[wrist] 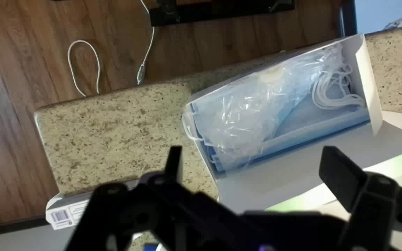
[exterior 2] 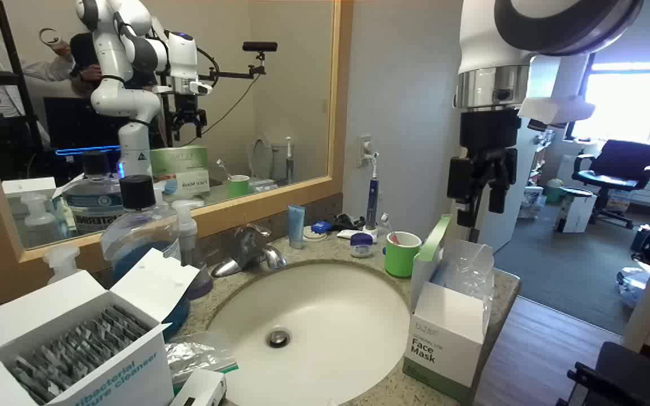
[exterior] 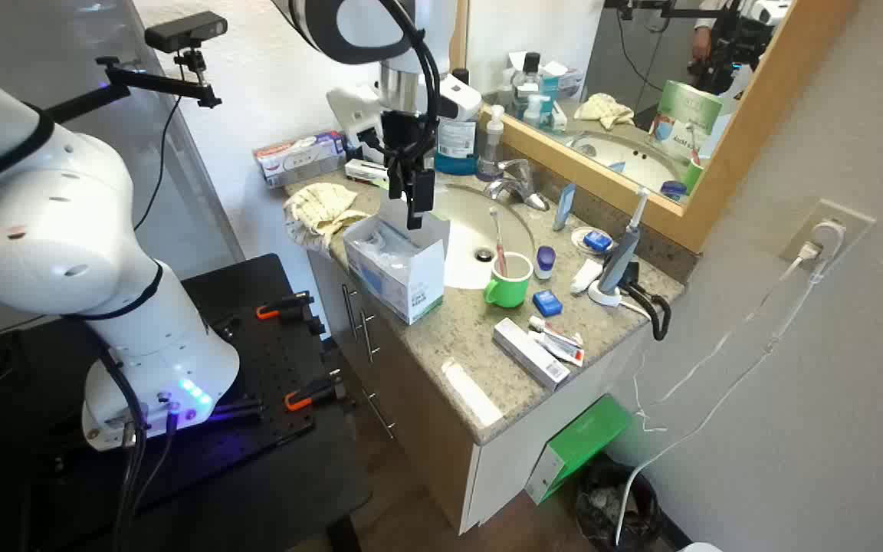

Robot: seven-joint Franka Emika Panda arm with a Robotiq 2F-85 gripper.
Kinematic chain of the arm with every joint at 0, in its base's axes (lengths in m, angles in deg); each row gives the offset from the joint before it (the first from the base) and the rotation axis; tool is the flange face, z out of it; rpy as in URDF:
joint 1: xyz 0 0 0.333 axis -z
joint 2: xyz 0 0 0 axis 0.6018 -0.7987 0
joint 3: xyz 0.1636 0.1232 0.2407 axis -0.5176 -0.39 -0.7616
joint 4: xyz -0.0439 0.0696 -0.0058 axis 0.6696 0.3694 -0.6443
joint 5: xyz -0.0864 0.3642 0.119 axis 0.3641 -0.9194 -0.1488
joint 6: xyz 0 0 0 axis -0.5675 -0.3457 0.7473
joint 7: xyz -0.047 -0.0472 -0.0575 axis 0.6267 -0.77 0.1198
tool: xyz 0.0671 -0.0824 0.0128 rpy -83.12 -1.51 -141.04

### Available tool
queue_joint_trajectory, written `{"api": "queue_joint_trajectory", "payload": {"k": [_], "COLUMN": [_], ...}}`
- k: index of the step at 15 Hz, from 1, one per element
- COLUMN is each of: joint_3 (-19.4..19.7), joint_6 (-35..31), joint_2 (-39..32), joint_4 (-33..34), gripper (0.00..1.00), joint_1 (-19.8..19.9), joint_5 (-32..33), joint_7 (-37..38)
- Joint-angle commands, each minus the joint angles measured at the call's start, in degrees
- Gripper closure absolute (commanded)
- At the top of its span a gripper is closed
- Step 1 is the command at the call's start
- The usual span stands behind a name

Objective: Take the plastic from the white box and place it in the sink

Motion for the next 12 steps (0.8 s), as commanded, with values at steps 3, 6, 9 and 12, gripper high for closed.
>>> {"api": "queue_joint_trajectory", "payload": {"k": [3,6,9,12], "joint_3": [0.4,0.4,0.4,0.0], "joint_6": [0.1,0.1,0.1,-0.8], "joint_2": [0.0,0.0,0.0,0.3], "joint_4": [0.1,0.1,0.1,-0.6], "gripper": [0.0,0.0,0.0,0.0], "joint_1": [-0.4,-0.4,-0.4,-0.3], "joint_5": [0.1,0.1,0.1,0.6], "joint_7": [0.1,0.1,0.1,0.9]}}
